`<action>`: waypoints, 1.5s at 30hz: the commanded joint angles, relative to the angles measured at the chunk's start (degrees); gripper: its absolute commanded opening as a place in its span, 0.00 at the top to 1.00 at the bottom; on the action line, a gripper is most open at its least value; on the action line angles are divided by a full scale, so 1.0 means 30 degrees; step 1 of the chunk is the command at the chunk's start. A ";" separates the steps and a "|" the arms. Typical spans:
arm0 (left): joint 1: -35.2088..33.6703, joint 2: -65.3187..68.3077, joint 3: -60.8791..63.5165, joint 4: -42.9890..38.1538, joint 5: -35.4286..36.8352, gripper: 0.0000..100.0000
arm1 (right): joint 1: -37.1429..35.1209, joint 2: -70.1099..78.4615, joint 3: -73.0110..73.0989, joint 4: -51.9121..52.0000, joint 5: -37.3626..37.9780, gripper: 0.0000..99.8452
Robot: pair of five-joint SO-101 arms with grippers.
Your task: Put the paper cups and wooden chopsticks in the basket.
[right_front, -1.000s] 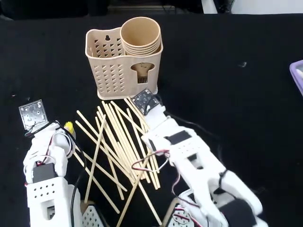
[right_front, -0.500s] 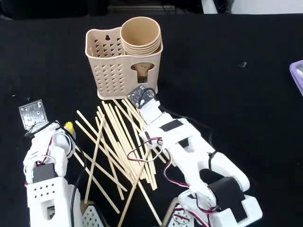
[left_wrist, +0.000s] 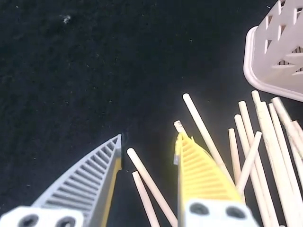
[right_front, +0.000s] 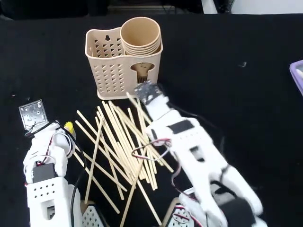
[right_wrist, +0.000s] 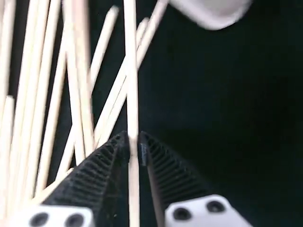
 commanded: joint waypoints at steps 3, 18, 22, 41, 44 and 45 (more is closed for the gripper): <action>0.0190 -0.0234 -0.0132 -0.0205 0.0059 0.81 | 0.0410 -0.5348 0.1245 0.0322 0.0205 0.99; 0.0190 -0.0234 -0.0132 -0.0205 0.0059 0.81 | -0.1231 -0.6637 0.3179 -0.0821 0.0205 0.99; 0.0190 -0.0234 -0.0132 -0.0205 0.0059 0.81 | -0.1348 -0.3824 0.2769 -0.1993 0.0703 0.99; 0.0190 -0.0234 -0.0161 -0.0205 0.0059 0.81 | -0.2930 0.2212 -0.0044 -0.1084 0.1084 0.90; 0.0190 -0.0234 -0.0161 -0.0205 0.0059 0.81 | -0.2930 0.2212 -0.0015 -0.1084 0.1084 0.90; 0.0190 -0.0234 -0.0161 -0.0205 0.0029 0.81 | -0.2930 0.2212 -0.0015 -0.1084 0.1084 0.90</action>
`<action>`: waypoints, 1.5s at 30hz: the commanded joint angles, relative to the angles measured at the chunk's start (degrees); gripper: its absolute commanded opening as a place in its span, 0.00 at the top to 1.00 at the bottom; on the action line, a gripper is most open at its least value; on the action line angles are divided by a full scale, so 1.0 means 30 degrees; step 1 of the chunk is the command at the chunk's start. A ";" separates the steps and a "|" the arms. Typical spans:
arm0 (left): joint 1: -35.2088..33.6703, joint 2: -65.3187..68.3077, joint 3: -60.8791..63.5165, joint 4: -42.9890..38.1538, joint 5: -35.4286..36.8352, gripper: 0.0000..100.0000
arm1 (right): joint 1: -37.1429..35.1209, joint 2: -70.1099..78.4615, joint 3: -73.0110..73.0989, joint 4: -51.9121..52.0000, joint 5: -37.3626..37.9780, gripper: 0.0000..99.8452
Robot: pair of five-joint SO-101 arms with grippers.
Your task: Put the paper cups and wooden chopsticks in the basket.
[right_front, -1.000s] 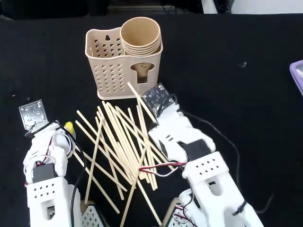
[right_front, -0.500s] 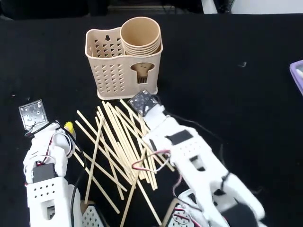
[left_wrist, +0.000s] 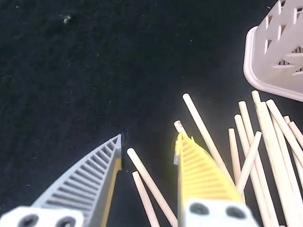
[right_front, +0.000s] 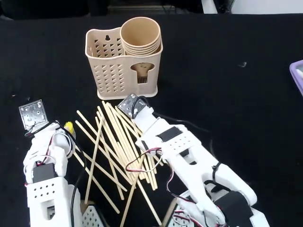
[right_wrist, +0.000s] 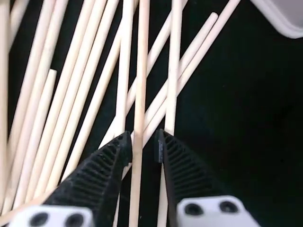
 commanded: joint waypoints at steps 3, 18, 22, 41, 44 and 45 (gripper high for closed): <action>0.0190 -0.0234 -0.0161 -0.0176 0.0029 0.81 | -0.0234 0.0015 -0.0747 0.0117 0.0176 0.90; 0.0161 -0.0234 -0.0161 -0.0176 0.0029 0.81 | -0.0205 -0.2711 -0.2095 0.4864 -0.1026 0.90; 0.0161 -0.0234 -0.0161 -0.0176 0.0029 0.81 | -0.1114 -0.3883 -0.0777 0.4923 -0.1788 0.90; 0.0161 -0.0234 -0.0103 -0.0234 0.0029 0.81 | -0.3985 -0.3883 0.0220 0.4952 -0.3282 0.82; 0.0161 -0.0234 -0.0103 -0.0293 0.0029 0.81 | -0.3985 -0.3883 0.0220 0.4982 -0.3311 0.83; 0.0161 -0.0234 -0.0103 -0.0293 0.0029 0.81 | -0.3985 -0.3853 0.0220 0.4923 -0.3311 0.84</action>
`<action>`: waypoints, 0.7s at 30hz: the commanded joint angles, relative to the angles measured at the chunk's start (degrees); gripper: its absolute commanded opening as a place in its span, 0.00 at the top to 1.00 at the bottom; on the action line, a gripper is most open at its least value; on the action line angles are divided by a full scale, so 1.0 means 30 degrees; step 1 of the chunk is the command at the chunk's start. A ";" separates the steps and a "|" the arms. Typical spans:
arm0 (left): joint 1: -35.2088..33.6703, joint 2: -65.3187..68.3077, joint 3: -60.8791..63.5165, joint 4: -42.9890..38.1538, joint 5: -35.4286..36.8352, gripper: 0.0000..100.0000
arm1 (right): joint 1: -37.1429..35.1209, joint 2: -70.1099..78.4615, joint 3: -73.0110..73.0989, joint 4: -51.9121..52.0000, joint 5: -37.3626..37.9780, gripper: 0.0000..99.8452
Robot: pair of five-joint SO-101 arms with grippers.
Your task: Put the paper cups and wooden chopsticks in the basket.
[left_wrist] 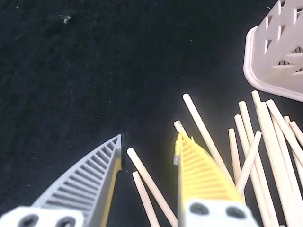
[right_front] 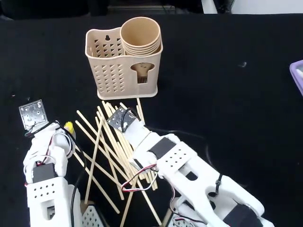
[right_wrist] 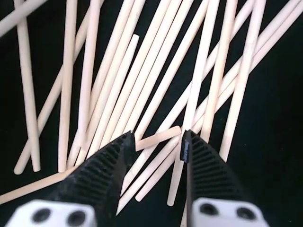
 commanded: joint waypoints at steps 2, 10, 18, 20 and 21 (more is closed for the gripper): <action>0.0161 -0.0234 -0.0103 -0.0293 0.0059 0.81 | -0.0117 -0.0161 -0.0190 0.0000 -0.0205 0.85; 0.0161 -0.0234 -0.0132 -0.0322 0.0088 0.81 | -0.0205 0.5553 -0.3150 0.0674 -0.0205 0.85; 0.0161 -0.0234 -0.0132 -0.0322 0.0088 0.81 | -0.0117 0.7048 -0.3912 0.0674 -0.0205 0.85; 0.0161 -0.0234 -0.0132 -0.0322 0.0088 0.81 | -0.0117 0.7048 -0.3912 0.0674 -0.0205 0.86; 0.0161 -0.0234 -0.0132 -0.0322 0.0088 0.81 | -0.0117 0.7048 -0.3912 0.0674 -0.0205 0.88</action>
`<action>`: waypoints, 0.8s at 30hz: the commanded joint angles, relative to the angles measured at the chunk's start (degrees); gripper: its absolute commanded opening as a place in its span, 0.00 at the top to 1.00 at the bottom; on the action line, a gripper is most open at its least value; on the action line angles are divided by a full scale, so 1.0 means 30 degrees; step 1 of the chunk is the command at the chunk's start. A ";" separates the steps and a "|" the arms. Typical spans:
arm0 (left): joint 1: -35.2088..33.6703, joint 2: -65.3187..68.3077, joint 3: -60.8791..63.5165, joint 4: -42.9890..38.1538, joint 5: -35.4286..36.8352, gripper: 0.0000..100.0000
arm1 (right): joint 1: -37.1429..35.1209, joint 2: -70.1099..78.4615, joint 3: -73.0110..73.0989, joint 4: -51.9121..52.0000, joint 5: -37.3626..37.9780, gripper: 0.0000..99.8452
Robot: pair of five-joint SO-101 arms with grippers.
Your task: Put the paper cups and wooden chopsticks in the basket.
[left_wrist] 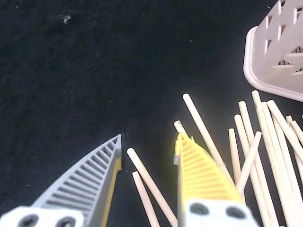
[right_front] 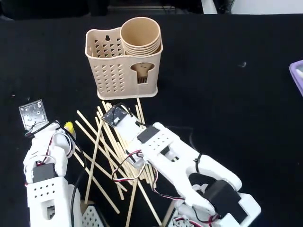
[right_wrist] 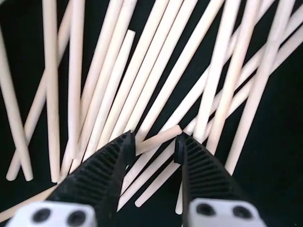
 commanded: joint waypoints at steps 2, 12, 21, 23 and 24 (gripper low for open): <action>0.0161 -0.0234 -0.0132 -0.0322 0.0088 0.81 | -0.0117 0.0396 -0.0337 0.0029 0.0000 0.93; 0.0161 -0.0234 -0.0190 -0.0322 0.0088 0.81 | 0.0029 0.0396 -0.1392 0.0117 0.0029 0.97; 0.0103 -0.0234 -0.0161 -0.0322 0.0059 0.81 | 0.4308 0.0396 -0.4821 0.0176 -0.0117 0.97; 0.0103 -0.0234 -0.0161 -0.0322 0.0029 0.81 | 0.4982 0.0396 -0.5289 0.0176 -0.0117 0.97; 0.0103 -0.0234 -0.0161 -0.0322 0.0029 0.81 | 0.5304 0.0396 -0.5582 0.0176 -0.0117 0.97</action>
